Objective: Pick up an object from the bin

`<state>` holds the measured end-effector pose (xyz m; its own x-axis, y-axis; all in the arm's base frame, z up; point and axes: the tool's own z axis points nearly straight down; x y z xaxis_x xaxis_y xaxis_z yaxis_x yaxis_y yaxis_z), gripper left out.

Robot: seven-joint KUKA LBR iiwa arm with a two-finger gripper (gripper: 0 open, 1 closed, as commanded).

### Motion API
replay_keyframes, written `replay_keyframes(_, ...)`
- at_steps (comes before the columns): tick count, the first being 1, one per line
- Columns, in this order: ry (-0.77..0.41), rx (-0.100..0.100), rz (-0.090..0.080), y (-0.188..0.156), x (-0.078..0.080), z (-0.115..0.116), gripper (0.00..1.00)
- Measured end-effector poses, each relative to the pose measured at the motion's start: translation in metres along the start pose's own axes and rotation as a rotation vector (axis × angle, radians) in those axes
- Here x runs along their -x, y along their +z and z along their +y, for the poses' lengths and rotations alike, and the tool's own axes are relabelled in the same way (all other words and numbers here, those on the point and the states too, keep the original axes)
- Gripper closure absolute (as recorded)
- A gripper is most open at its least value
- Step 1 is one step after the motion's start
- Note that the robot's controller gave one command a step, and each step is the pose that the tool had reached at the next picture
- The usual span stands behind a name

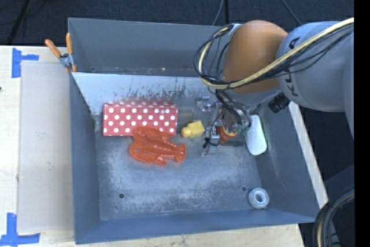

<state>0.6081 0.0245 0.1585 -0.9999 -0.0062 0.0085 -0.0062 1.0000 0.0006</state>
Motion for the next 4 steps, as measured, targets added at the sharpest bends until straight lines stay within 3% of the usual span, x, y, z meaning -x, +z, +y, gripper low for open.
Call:
replay_keyframes(1,0.0,0.0,-0.008,-0.005,0.002,0.0,0.0)
replay_keyframes(2,0.085,-0.001,-0.015,0.011,-0.008,0.012,0.0)
replay_keyframes(3,0.186,0.001,0.001,0.044,-0.021,0.035,0.0)
replay_keyframes(4,-0.021,-0.002,-0.009,0.063,-0.03,0.066,0.0)
